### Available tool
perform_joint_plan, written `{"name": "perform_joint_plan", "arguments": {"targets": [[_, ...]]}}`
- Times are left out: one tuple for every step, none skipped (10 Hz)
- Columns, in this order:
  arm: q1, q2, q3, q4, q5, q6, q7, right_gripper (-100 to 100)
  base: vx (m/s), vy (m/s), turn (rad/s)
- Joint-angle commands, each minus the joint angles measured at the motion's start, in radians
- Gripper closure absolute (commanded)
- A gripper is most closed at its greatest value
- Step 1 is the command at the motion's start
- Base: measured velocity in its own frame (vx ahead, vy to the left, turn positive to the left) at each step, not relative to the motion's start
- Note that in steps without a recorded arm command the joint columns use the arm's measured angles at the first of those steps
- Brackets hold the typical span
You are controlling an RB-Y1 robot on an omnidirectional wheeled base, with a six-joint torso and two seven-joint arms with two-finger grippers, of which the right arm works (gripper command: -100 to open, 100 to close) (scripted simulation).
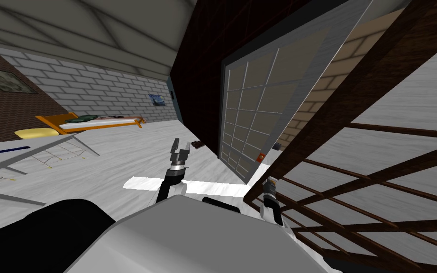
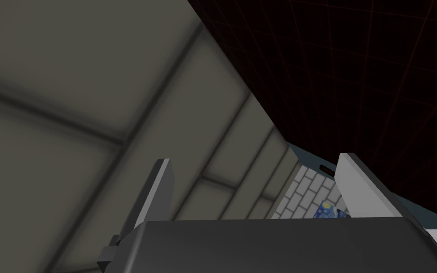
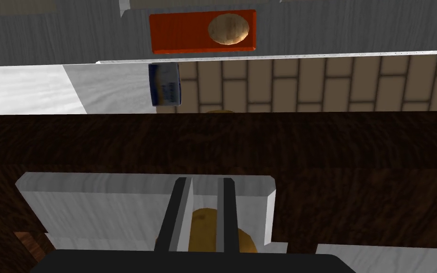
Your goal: Pull the door open
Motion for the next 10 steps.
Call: {"name": "perform_joint_plan", "arguments": {"targets": [[0.009, -0.024, -0.015, 0.022, -0.022, -0.009, -0.041, 100, -0.034, -0.018, 0.051], [0.009, -0.024, -0.015, 0.022, -0.022, -0.009, -0.041, 100, -0.034, -0.01, 0.04], [0.011, -0.026, -0.008, 0.022, -0.034, -0.013, -0.082, 100, -0.04, -0.027, 0.089], [0.011, -0.026, -0.008, 0.022, -0.034, -0.013, -0.082, 100, -0.031, -0.019, 0.044], [0.012, -0.029, 0.0, 0.022, -0.045, -0.018, -0.124, 100, -0.044, 0.002, 0.109], [0.013, -0.031, 0.008, 0.022, -0.057, -0.022, -0.158, 100, -0.068, -0.029, 0.125], [-0.021, -0.022, 0.028, 0.053, -0.053, -0.051, -0.182, -100, -0.061, -0.002, 0.128], [-0.021, -0.021, 0.031, 0.052, -0.059, -0.052, -0.203, -100, -0.043, 0.015, 0.077], [-0.022, -0.019, 0.034, 0.051, -0.067, -0.055, -0.231, -100, -0.04, 0.008, 0.039], [-0.022, -0.017, 0.038, 0.051, -0.076, -0.057, -0.26, -100, -0.045, -0.015, 0.028]]}}
